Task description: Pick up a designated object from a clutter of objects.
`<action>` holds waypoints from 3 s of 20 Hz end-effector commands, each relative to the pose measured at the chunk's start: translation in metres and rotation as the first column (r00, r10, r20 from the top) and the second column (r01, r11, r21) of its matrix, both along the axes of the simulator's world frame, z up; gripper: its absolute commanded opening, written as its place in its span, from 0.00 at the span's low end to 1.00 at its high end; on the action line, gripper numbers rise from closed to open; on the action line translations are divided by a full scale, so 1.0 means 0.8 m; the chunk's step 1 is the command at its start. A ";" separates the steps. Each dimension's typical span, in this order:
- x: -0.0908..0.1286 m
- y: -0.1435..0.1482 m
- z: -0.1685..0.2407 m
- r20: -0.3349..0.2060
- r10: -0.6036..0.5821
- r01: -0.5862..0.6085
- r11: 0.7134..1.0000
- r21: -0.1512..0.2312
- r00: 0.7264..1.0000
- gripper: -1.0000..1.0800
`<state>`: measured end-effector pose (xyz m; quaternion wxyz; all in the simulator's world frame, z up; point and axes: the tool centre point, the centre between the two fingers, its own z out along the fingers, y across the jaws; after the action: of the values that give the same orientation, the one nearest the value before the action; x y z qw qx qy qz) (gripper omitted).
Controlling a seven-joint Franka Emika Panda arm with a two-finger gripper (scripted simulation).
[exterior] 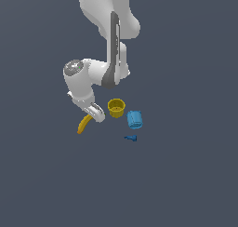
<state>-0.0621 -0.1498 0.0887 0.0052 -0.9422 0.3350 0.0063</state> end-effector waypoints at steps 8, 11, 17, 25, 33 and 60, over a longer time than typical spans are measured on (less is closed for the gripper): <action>-0.021 -0.025 -0.025 0.008 -0.090 0.091 0.996 -0.014 0.996 0.96; -0.020 -0.024 -0.024 0.007 -0.087 0.087 0.996 -0.013 0.996 0.96; -0.021 -0.024 -0.040 0.007 -0.088 0.089 0.996 -0.013 0.996 0.96; -0.022 -0.024 -0.080 0.008 -0.091 0.091 0.996 -0.014 0.996 0.96; -0.022 -0.024 -0.087 0.008 -0.092 0.092 0.996 -0.014 0.996 0.00; -0.041 -0.025 0.008 0.008 -0.096 0.096 0.995 -0.012 0.995 0.00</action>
<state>-0.0936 -0.1698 0.0831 0.0008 -0.9252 0.3796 0.0018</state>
